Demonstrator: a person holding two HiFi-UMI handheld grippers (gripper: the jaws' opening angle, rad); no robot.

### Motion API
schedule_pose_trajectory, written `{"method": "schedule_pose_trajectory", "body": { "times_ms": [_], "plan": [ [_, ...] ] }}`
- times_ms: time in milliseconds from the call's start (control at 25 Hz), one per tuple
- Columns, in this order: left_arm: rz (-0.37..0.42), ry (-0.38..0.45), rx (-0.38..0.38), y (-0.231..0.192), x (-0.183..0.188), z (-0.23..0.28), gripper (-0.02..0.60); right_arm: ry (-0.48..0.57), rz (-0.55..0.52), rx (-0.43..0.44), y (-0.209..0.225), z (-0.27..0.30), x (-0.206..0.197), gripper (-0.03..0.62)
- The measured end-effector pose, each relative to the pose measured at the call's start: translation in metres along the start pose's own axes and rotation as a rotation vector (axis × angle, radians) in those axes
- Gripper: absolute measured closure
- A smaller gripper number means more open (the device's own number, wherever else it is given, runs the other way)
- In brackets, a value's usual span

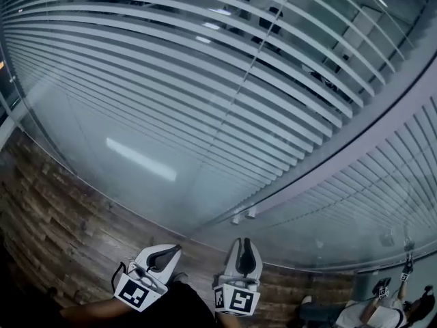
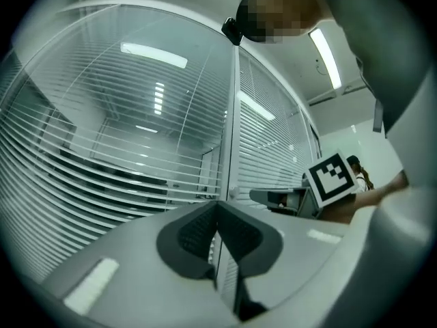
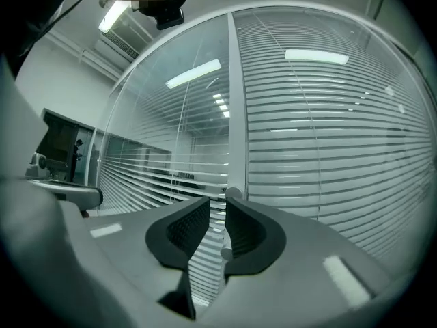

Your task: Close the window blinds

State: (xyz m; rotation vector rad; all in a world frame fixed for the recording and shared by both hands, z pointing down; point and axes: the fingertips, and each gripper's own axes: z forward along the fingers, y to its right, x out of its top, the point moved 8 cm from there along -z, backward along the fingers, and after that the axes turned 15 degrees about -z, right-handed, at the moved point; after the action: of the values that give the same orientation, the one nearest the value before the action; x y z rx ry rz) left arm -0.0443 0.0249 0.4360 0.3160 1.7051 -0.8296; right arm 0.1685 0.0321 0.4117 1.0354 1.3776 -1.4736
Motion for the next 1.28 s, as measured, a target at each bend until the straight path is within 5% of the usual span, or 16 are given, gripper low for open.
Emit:
{"method": "schedule_pose_trajectory", "body": {
  "times_ms": [760,1280],
  "plan": [
    [-0.039,-0.052,0.023,-0.024,-0.003,0.015,0.583,-0.064,-0.004,-0.089,0.012,0.060,-0.002,0.469],
    [-0.069,-0.070,0.010,-0.018,-0.009,0.015,0.583,-0.106,-0.582,-0.028,0.008,0.063,0.002,0.467]
  ]
}}
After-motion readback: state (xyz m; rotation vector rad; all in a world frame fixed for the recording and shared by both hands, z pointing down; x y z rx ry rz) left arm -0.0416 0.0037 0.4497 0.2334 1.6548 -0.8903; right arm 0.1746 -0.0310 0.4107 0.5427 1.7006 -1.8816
